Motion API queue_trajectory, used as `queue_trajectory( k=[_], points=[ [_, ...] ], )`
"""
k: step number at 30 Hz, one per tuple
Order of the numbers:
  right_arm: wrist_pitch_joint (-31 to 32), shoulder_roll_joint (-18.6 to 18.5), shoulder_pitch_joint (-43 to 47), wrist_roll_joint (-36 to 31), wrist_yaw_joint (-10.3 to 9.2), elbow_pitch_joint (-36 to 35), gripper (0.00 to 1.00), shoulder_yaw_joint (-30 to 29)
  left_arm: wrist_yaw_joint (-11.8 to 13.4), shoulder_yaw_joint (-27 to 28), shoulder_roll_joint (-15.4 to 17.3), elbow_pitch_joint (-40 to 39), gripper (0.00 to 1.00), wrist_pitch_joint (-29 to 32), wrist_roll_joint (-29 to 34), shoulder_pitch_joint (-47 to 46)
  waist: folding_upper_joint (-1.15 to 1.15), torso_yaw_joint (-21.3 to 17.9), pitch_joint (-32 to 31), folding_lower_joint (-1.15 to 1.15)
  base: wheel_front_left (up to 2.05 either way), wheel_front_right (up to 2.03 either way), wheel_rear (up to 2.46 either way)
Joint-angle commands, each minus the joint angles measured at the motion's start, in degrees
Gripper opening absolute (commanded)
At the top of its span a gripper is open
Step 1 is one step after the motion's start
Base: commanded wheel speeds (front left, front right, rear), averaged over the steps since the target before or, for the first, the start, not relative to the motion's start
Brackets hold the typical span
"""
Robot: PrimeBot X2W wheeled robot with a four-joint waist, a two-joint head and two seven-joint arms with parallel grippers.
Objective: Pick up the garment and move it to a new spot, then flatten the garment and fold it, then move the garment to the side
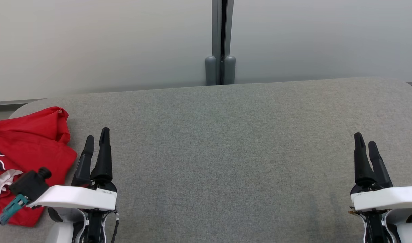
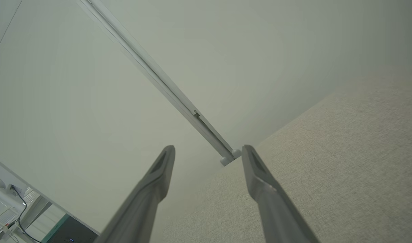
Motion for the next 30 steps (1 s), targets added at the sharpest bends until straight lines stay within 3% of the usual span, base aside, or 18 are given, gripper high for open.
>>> queue_trajectory(
  k=[1, 17, 30],
  points=[
    [-0.76, -0.82, -0.72, -2.93, 0.32, -0.98, 1.00, 0.27, -0.21, -0.32, 0.51, -1.15, 1.00, -0.54, 2.84, -0.61, 0.00, 0.00, -0.03, 0.00, 0.00, 0.00, 0.00],
    [-3.66, -0.60, 0.24, -20.31, 0.38, -0.06, 1.00, 1.46, 2.68, -4.82, 2.72, -0.89, 1.00, -3.51, 21.36, 1.41, 0.00, 0.10, -0.38, 0.00, 0.00, 0.00, 0.00],
    [-5.62, -0.74, 0.56, -28.87, 0.36, 2.01, 1.00, 2.61, 5.11, -6.91, 4.16, 1.49, 1.00, -5.45, 28.86, 2.26, 0.00, 0.15, -0.47, 0.00, 0.00, 0.00, 0.00]
  ],
)
